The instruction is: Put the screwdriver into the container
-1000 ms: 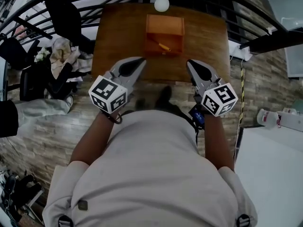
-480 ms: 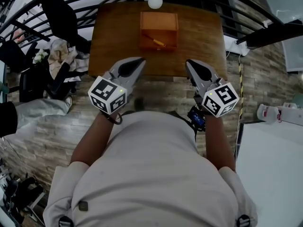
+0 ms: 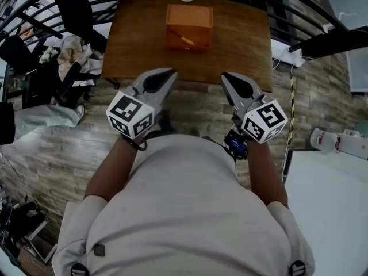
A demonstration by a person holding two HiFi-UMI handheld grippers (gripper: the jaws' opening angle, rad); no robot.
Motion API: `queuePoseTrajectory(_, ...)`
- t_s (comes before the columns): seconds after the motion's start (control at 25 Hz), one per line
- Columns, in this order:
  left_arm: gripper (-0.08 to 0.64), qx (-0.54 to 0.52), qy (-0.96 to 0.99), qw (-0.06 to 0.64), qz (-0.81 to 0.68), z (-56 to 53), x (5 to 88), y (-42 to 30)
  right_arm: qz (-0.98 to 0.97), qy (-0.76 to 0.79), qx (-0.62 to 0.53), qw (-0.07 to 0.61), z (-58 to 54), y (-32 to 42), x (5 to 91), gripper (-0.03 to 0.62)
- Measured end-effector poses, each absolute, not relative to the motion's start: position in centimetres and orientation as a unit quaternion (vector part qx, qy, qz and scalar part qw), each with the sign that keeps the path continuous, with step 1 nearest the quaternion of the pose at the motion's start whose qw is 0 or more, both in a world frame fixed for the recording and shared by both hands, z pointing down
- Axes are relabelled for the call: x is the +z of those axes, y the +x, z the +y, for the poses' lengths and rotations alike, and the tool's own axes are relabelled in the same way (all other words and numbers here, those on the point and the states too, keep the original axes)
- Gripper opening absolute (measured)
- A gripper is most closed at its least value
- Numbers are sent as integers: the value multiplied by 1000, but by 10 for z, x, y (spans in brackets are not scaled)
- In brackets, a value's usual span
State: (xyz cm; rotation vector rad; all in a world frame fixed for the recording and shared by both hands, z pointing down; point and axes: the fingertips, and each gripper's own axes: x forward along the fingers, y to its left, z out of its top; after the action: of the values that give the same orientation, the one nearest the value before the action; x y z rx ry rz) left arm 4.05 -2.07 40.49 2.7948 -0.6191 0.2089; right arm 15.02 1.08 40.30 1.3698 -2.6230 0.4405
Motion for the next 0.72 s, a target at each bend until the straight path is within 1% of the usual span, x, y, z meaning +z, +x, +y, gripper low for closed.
queuePoseTrajectory(0.36, 3, 71, 960, 128, -240, 55, 404, 57, -894, 421, 135, 72, 83, 156, 402, 8)
queuePoseTrajectory(0.72, 3, 68, 952, 128, -269, 134, 412, 53, -908, 388, 136, 78, 158, 148, 412, 8)
